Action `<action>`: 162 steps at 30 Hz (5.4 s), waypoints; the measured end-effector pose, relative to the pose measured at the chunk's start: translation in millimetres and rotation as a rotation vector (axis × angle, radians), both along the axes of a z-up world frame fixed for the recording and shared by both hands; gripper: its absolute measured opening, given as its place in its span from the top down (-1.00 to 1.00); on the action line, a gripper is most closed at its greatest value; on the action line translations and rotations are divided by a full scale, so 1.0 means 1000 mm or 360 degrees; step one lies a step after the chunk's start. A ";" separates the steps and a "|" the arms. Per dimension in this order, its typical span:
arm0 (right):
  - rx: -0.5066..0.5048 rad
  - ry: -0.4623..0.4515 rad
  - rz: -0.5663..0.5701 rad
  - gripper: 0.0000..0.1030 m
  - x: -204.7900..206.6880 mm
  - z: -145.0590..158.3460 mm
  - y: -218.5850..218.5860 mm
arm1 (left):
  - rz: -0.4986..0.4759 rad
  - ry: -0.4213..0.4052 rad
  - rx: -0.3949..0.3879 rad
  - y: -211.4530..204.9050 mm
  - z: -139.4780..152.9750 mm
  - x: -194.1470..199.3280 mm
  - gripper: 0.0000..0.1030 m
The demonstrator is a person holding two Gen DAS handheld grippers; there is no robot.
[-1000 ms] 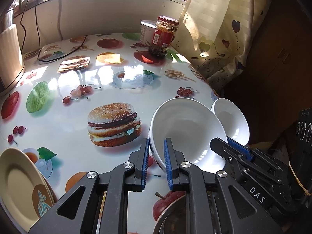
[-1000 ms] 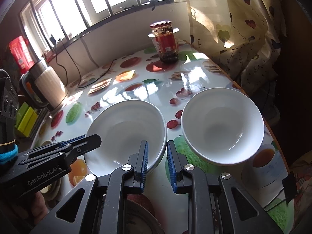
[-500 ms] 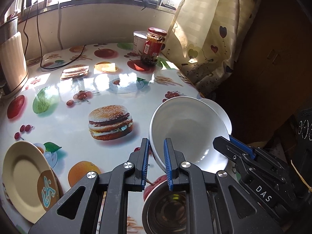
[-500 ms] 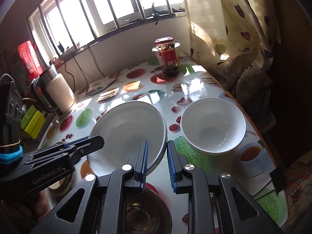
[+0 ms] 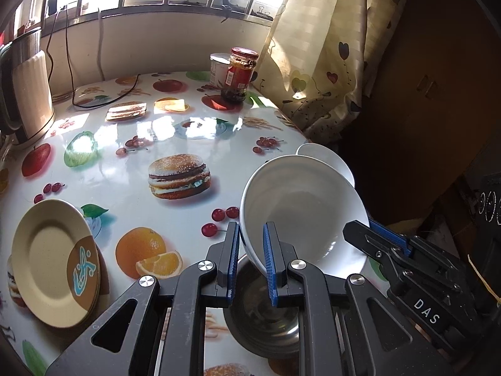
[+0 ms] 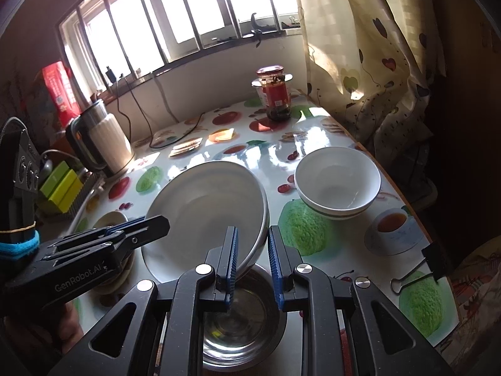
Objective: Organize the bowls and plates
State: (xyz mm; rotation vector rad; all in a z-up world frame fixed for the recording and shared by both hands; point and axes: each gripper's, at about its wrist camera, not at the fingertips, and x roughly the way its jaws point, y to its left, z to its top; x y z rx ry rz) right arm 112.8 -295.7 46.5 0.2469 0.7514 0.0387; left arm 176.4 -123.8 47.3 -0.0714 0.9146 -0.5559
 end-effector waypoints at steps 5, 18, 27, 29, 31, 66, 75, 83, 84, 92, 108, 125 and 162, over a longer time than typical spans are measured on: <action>-0.0008 0.0019 0.0013 0.62 -0.018 -0.006 0.007 | -0.0010 0.0015 0.0011 0.005 -0.006 -0.014 0.69; 0.0022 0.0111 0.0002 0.63 -0.046 -0.032 0.010 | -0.0049 0.0101 0.0050 0.007 -0.030 -0.035 0.69; 0.0048 0.0149 0.0005 0.62 -0.049 -0.042 0.011 | -0.0042 0.0144 0.0070 0.008 -0.040 -0.037 0.69; 0.0047 0.0157 0.0007 0.62 -0.048 -0.043 0.011 | -0.0042 0.0158 0.0077 0.008 -0.042 -0.037 0.69; 0.0050 0.0164 0.0008 0.62 -0.048 -0.045 0.011 | -0.0039 0.0167 0.0074 0.009 -0.044 -0.037 0.69; 0.0092 0.0063 -0.0108 0.19 -0.048 -0.026 -0.016 | -0.0044 0.0077 0.0012 0.007 -0.011 -0.016 0.43; 0.0024 -0.0023 -0.0247 0.15 -0.038 0.001 -0.058 | -0.0116 -0.0001 0.0041 -0.034 0.014 0.011 0.42; -0.0007 -0.0003 -0.0340 0.15 -0.014 0.001 -0.099 | -0.0201 0.0001 0.0080 -0.078 0.018 0.043 0.42; -0.0006 0.0004 -0.0348 0.15 -0.010 -0.001 -0.104 | -0.0214 -0.0011 0.0092 -0.084 0.020 0.046 0.42; 0.0042 0.0062 -0.0362 0.15 0.019 -0.017 -0.127 | -0.0275 -0.0001 0.0213 -0.125 0.013 0.076 0.42; 0.0044 0.0180 -0.0307 0.16 0.064 -0.046 -0.137 | -0.0319 0.0112 0.0375 -0.164 -0.021 0.105 0.42; 0.0019 0.0215 -0.0270 0.62 0.085 -0.056 -0.133 | -0.0310 0.0200 0.0421 -0.171 -0.042 0.117 0.63; 0.0034 0.0115 -0.0299 0.73 0.072 -0.035 -0.127 | -0.0289 0.0149 0.0323 -0.155 -0.017 0.101 0.81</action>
